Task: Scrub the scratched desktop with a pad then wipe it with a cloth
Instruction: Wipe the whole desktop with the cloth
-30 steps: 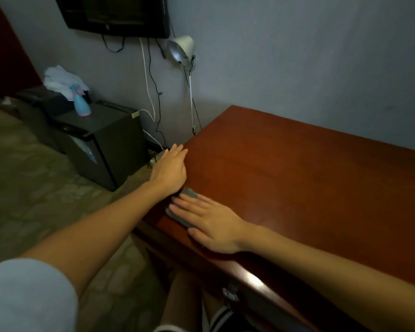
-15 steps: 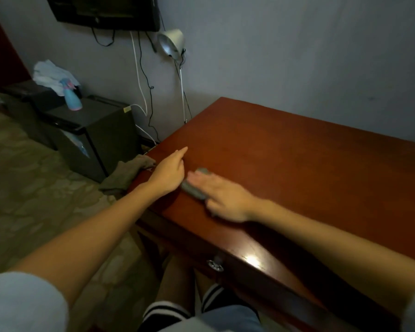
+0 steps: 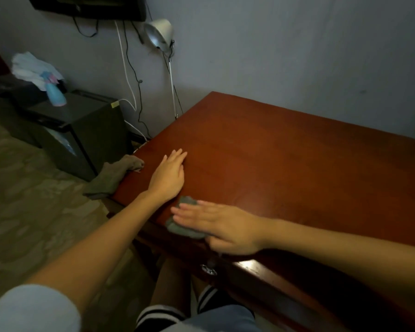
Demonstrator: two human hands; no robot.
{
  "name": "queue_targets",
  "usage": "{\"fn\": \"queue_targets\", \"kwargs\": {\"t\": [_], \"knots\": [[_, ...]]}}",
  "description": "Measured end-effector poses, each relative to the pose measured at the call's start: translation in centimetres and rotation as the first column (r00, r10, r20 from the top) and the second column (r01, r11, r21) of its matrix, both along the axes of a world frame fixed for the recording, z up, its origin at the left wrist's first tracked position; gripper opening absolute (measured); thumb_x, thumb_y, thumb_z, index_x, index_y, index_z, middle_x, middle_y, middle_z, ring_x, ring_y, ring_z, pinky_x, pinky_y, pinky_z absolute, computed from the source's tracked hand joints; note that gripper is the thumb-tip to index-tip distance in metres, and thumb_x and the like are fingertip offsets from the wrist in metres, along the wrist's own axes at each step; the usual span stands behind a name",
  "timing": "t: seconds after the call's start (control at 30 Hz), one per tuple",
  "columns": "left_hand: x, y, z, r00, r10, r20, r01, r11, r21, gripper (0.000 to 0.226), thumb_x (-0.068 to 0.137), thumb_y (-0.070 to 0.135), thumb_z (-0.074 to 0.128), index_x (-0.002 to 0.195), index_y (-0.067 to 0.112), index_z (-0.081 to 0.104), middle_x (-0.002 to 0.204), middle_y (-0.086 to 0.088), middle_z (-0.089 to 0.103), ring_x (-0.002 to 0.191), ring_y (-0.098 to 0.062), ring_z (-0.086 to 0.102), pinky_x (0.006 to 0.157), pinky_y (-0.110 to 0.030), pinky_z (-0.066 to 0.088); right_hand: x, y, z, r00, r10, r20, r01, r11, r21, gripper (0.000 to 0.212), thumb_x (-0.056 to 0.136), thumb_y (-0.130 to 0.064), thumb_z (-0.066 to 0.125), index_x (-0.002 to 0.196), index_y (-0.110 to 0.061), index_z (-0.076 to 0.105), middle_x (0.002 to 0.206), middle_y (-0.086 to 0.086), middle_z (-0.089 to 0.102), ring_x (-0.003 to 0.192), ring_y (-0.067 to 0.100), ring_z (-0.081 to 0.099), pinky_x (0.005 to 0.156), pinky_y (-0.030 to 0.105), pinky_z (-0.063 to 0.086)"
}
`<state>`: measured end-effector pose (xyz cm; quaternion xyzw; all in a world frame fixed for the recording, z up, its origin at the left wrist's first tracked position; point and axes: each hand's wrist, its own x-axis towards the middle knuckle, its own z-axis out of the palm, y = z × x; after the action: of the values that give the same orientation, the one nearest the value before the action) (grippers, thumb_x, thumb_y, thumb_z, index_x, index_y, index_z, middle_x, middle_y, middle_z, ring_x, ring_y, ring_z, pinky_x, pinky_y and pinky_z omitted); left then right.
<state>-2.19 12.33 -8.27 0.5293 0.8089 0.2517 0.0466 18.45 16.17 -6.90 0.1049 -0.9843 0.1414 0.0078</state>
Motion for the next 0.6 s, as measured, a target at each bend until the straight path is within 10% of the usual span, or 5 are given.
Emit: {"fn": "queue_targets", "kwargs": {"t": [0.2, 0.6], "knots": [[0.5, -0.2, 0.2, 0.998, 0.04, -0.042, -0.04, 0.999, 0.004, 0.046, 0.103, 0.011, 0.029, 0.149, 0.014, 0.031, 0.158, -0.002, 0.023, 0.146, -0.017, 0.015, 0.117, -0.026, 0.009, -1.4, 6.0, 0.1, 0.902, -0.429, -0.043, 0.431, 0.898, 0.085, 0.077, 0.08, -0.04, 0.013, 0.152, -0.013, 0.016, 0.159, 0.004, 0.012, 0.146, 0.01, 0.005, 0.121, 0.035, 0.005], [0.9, -0.3, 0.4, 0.998, 0.063, 0.001, -0.063, 0.997, -0.042, 0.047, 0.103, 0.014, 0.029, 0.15, 0.019, 0.028, 0.159, 0.001, 0.019, 0.147, -0.021, 0.012, 0.117, -0.033, 0.014, 2.1, -1.4, -0.2, 0.99, -0.137, -0.028, 0.137, 0.99, 0.032, 0.067, 0.087, -0.025, 0.033, 0.15, -0.01, 0.021, 0.159, 0.004, 0.014, 0.147, 0.012, 0.007, 0.121, 0.03, 0.005]]}}
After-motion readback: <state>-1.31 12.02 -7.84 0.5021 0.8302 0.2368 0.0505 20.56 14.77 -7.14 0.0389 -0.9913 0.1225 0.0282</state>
